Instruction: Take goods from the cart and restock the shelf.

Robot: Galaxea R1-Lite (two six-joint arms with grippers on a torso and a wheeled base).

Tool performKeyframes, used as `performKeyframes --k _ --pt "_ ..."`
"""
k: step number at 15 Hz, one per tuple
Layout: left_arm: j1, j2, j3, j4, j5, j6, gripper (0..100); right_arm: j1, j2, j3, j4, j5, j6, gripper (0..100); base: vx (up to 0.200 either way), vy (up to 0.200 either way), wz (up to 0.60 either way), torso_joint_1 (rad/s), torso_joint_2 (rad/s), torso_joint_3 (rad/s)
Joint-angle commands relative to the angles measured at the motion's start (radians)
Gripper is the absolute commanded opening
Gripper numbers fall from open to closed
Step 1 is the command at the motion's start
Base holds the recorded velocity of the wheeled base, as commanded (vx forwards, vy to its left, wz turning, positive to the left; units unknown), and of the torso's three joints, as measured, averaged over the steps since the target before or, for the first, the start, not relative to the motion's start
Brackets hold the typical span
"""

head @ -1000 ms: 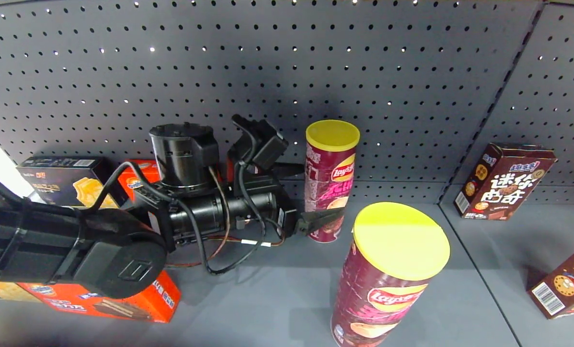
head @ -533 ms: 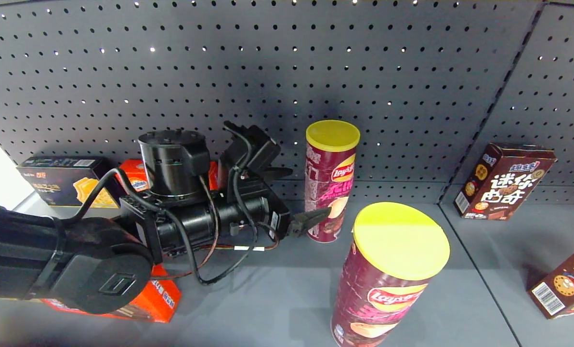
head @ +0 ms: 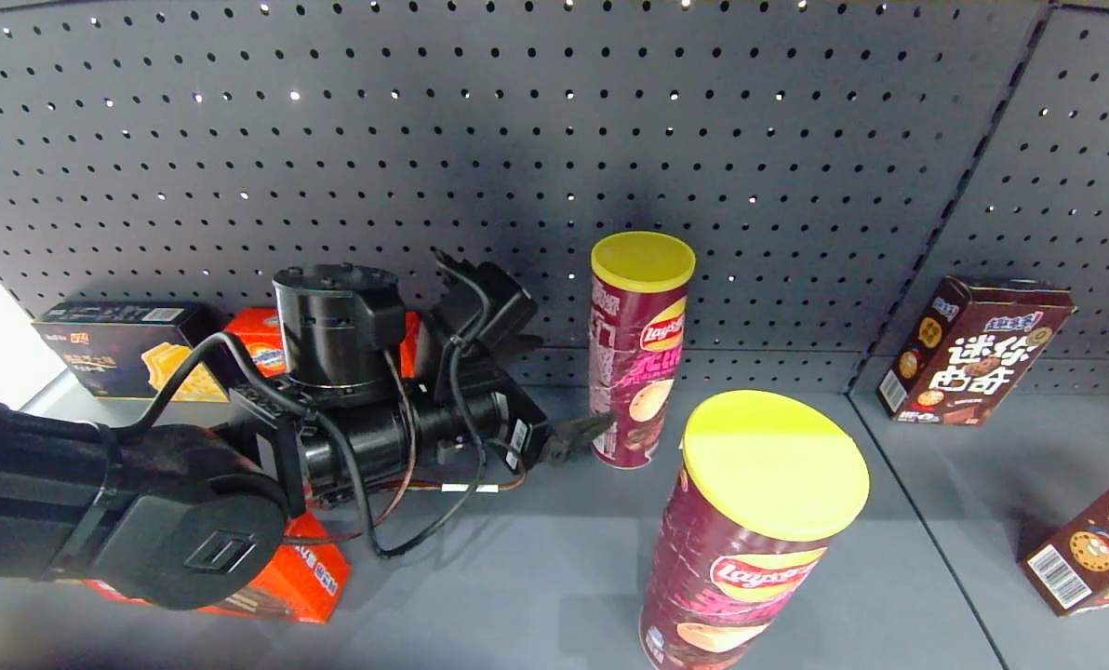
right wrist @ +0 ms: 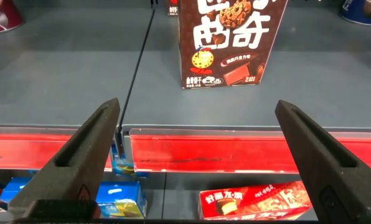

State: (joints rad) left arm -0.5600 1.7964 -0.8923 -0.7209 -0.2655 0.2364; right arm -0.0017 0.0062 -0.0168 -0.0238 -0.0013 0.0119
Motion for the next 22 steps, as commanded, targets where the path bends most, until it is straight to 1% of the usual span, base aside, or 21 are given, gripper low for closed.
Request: performKeyframes --k 1,5,7,8,11,13,18,22 --pt "0.003 0.000 -0.005 0.000 0.015 -0.002 100 0.000 0.001 0.000 -0.001 0.000 0.000 100 0.000 0.000 0.00 0.000 0.00 0.000" --pt "0.019 0.005 -0.031 0.014 0.063 -0.002 100 0.000 0.001 0.000 0.001 0.000 0.000 100 0.000 0.000 0.00 0.000 0.00 0.000" --pt "0.020 0.005 -0.036 0.023 0.066 -0.002 100 0.000 0.001 0.000 0.001 0.000 0.000 100 0.000 0.000 0.00 0.000 0.00 0.000" --pt "0.025 0.008 -0.057 0.046 0.089 -0.002 100 0.000 0.001 0.000 0.001 0.000 0.000 100 0.000 0.000 0.00 0.000 0.00 0.000" --pt "0.028 0.008 -0.057 0.046 0.106 -0.002 100 0.000 0.001 0.000 -0.001 0.000 0.000 100 0.000 0.000 0.00 0.000 0.00 0.000" --pt "0.045 0.008 -0.060 0.047 0.108 -0.002 100 0.000 0.001 0.000 0.001 0.000 0.000 100 0.000 0.000 0.00 0.000 0.00 0.000" --pt "0.048 0.023 -0.085 0.047 0.129 -0.002 100 0.000 0.001 0.000 0.001 0.000 0.000 100 0.000 0.000 0.00 0.000 0.00 0.000" --pt "0.048 0.017 -0.056 0.047 0.135 0.001 100 0.002 0.001 0.000 -0.001 0.000 0.000 100 0.000 0.000 0.00 0.000 0.00 0.000"
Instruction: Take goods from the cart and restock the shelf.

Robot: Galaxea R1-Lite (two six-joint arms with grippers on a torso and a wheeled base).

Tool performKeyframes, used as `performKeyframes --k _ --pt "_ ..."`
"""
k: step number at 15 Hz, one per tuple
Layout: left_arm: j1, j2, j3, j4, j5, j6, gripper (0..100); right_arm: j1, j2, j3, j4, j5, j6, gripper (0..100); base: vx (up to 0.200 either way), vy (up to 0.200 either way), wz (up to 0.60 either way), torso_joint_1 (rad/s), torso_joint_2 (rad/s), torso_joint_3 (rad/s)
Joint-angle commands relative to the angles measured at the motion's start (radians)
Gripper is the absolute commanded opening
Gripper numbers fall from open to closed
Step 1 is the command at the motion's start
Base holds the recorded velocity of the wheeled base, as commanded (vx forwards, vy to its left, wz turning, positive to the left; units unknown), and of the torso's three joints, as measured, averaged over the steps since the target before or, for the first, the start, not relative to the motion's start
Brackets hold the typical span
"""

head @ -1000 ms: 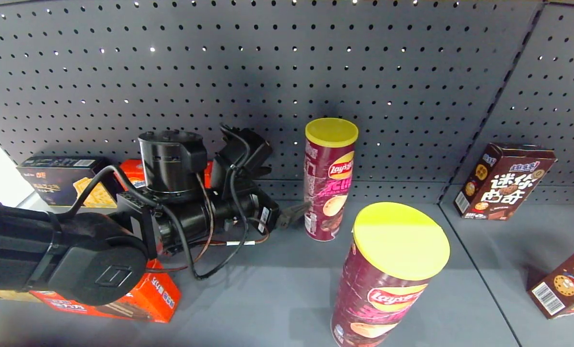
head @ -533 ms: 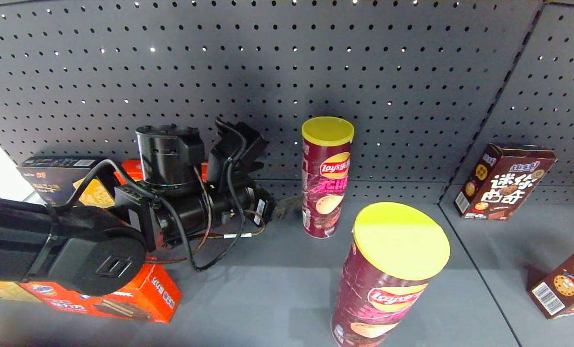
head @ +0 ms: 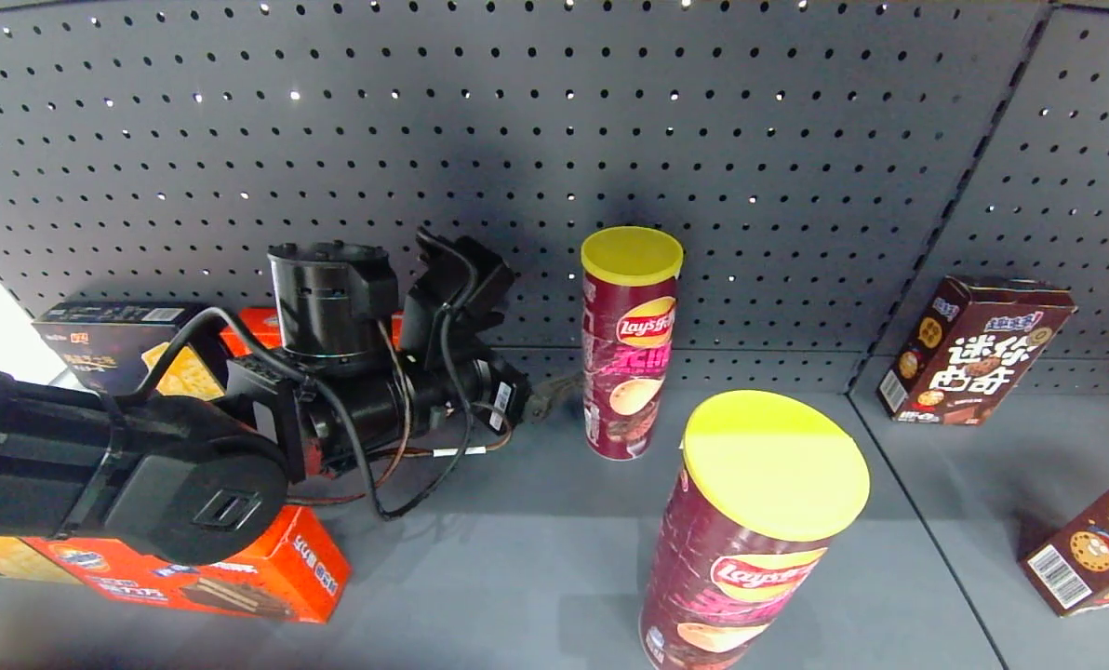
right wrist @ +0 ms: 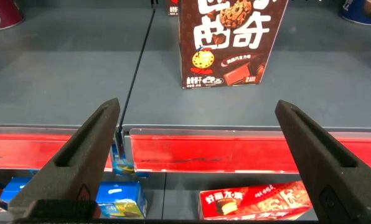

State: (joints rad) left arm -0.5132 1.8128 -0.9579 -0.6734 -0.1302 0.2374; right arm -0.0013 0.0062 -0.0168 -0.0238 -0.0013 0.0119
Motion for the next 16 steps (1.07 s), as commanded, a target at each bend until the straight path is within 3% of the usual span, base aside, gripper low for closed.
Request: performKeyframes --k 1,16 --pt "0.001 -0.001 0.016 0.000 0.000 0.000 100 0.000 0.001 0.000 -0.001 0.000 0.000 100 0.000 0.000 0.00 0.000 0.00 0.000" --pt "-0.005 0.053 -0.030 0.000 0.001 0.002 100 0.000 0.001 0.000 -0.001 0.000 0.002 100 0.000 0.000 0.00 0.000 0.00 0.000"
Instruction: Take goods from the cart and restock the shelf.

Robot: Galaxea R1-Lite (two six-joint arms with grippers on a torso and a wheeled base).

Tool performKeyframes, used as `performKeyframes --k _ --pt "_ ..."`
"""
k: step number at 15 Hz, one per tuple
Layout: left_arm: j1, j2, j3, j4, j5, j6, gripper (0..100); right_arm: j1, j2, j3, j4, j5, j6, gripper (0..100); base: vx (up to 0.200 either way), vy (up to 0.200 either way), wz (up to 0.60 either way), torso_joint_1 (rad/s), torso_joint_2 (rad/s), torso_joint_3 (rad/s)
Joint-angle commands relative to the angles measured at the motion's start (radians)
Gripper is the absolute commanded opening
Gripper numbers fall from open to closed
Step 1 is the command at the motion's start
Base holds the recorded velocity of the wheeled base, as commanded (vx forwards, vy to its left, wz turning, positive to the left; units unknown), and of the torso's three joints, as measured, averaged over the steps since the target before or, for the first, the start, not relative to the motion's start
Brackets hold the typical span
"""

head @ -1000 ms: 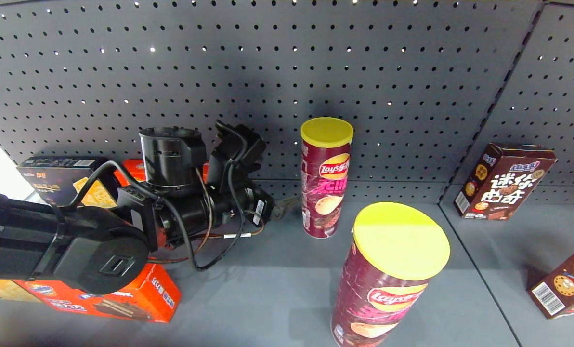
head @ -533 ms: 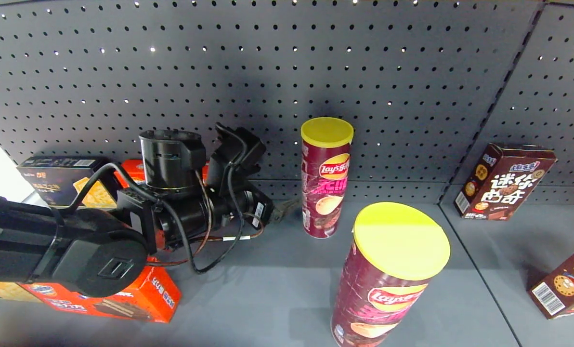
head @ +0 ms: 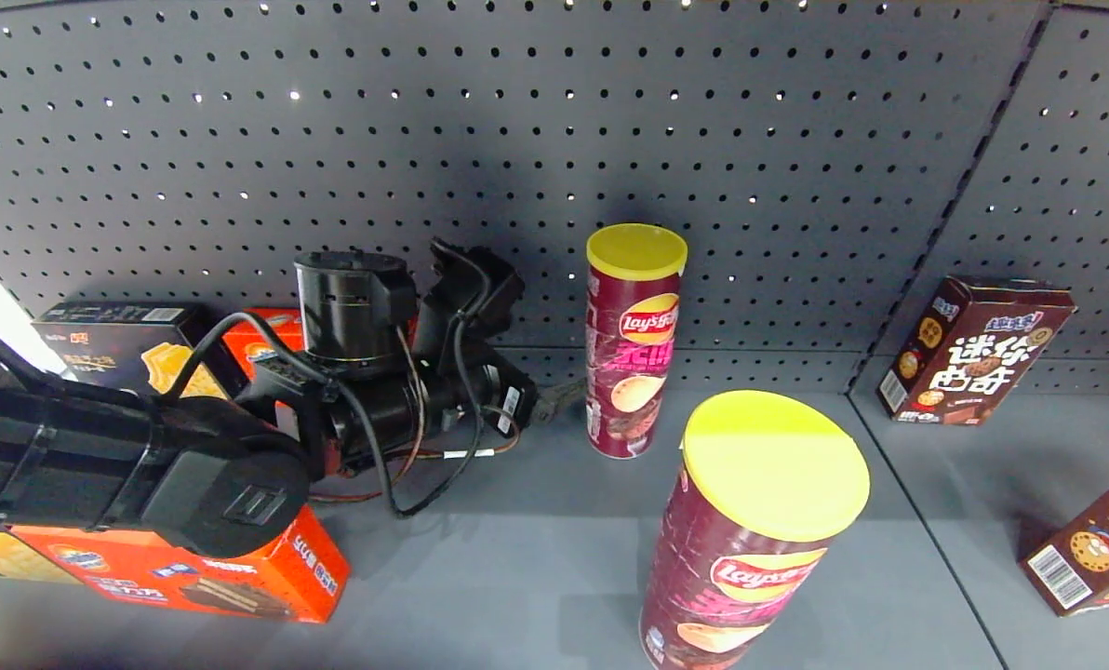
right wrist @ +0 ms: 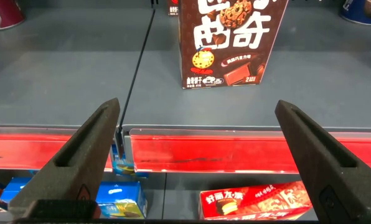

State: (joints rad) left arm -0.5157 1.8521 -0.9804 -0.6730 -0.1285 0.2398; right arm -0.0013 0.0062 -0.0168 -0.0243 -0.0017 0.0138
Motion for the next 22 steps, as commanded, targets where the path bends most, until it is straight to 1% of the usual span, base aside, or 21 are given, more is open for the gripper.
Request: performKeyframes --k 1,8,14,22 --pt "-0.003 0.018 -0.009 0.000 0.000 0.000 100 0.000 0.001 0.000 0.000 0.000 0.000 100 0.000 0.000 0.00 0.000 0.00 0.000" --pt "-0.007 0.022 -0.006 -0.002 0.000 0.000 100 0.000 0.001 0.000 0.000 0.000 0.000 100 0.000 0.000 0.00 0.000 0.00 0.000" --pt "0.016 0.019 -0.004 -0.002 0.000 0.001 100 0.000 0.001 0.000 0.000 0.000 0.000 100 0.000 0.000 0.00 0.000 0.00 0.000" --pt "0.000 0.056 -0.032 -0.002 0.000 0.000 100 0.000 0.001 0.000 0.000 0.000 0.000 100 0.000 0.000 0.00 0.000 0.00 0.000"
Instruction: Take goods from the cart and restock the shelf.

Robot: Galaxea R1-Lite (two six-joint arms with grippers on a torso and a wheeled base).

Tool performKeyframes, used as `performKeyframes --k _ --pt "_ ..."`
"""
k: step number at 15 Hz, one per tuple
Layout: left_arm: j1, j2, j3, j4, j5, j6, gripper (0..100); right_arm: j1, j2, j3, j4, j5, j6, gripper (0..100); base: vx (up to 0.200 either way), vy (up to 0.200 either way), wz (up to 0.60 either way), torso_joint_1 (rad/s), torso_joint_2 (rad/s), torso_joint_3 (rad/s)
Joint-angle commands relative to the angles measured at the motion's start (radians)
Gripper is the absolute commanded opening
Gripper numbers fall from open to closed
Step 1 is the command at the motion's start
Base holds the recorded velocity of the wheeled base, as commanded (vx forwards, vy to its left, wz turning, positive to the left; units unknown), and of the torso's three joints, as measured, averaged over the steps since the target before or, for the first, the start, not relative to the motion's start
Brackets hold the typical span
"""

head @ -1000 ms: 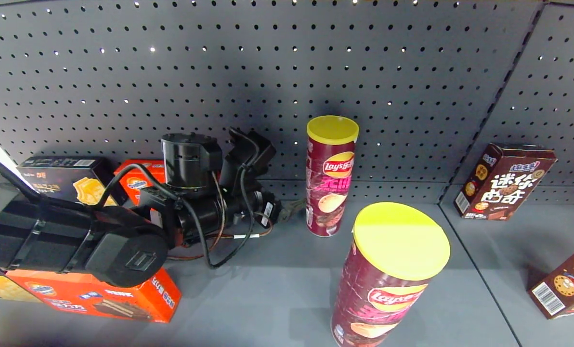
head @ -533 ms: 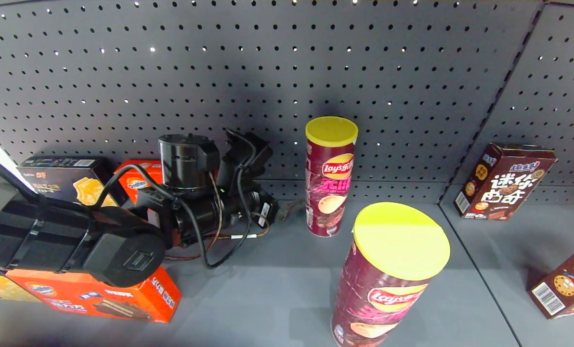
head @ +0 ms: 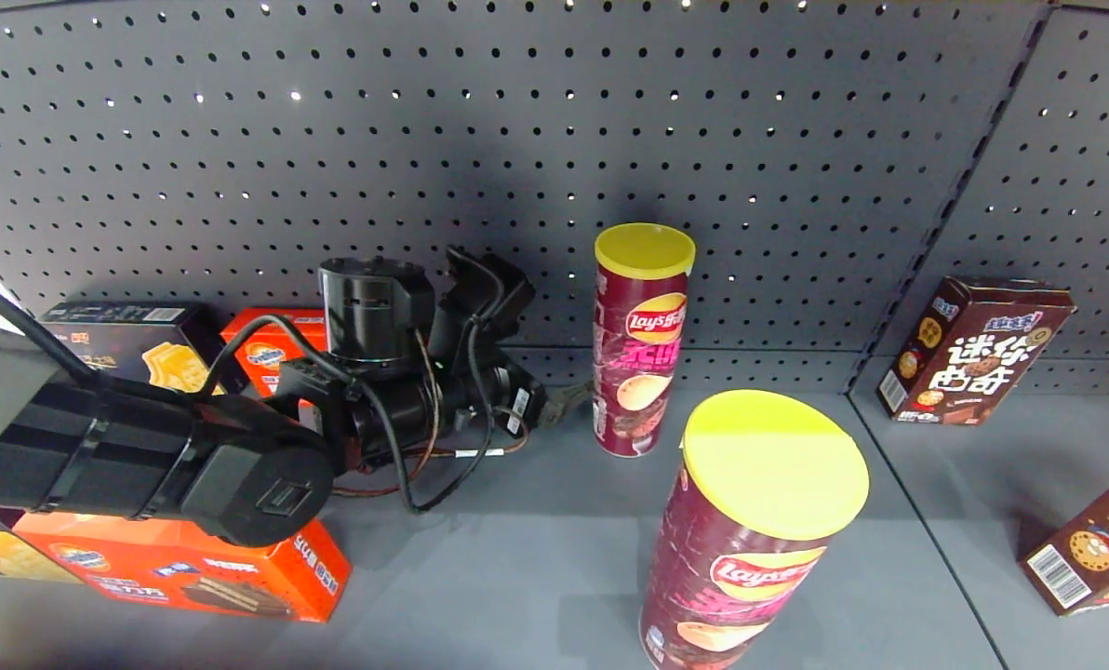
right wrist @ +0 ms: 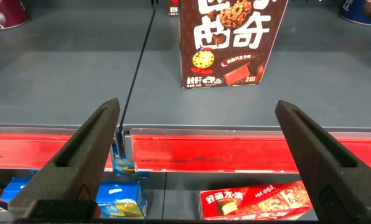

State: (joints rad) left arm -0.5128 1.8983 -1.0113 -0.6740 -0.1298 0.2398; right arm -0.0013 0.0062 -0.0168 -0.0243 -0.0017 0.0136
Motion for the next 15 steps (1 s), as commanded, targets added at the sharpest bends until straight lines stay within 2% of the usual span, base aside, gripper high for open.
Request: performKeyframes --k 1,15 --pt "-0.004 0.013 -0.001 -0.001 0.001 0.001 100 0.000 0.001 0.000 0.000 0.000 0.000 100 0.000 0.000 0.00 0.000 0.00 0.000" --pt "-0.027 0.036 -0.009 -0.001 0.001 0.000 100 0.000 0.001 0.000 0.000 0.000 0.000 100 0.000 0.000 0.00 0.000 0.00 0.000"
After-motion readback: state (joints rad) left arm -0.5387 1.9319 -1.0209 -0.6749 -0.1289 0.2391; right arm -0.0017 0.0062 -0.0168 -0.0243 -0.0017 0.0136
